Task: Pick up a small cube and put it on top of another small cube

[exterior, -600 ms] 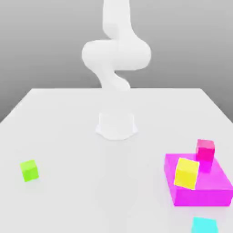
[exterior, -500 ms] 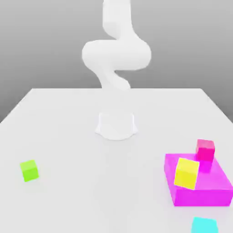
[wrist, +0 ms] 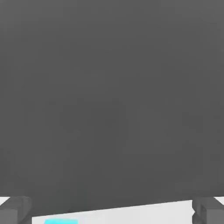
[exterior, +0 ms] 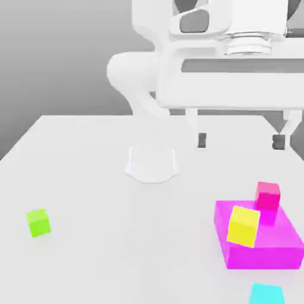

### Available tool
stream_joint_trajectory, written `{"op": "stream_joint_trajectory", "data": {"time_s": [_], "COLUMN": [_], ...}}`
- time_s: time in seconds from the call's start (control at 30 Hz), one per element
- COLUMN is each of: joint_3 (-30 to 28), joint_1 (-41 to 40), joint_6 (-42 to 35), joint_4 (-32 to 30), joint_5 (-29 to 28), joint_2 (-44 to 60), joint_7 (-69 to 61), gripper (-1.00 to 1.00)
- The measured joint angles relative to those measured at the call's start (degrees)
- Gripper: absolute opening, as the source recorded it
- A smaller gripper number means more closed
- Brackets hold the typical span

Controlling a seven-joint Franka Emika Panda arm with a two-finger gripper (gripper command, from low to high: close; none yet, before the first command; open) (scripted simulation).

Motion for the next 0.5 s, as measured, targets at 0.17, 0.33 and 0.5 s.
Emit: {"op": "stream_joint_trajectory", "data": {"time_s": [0.17, 0.33, 0.5], "joint_3": [0.5, 0.5, -1.1], "joint_1": [2.7, 5.8, 8.9], "joint_6": [2.4, 4.9, 9.8], "joint_4": [0.9, 1.9, 3.4], "joint_5": [-2.7, -4.1, -5.8], "joint_2": [10.5, 20.8, 31.1], "joint_7": [6.5, 12.1, 16.0], "gripper": [0.0, 0.0, 0.0]}}
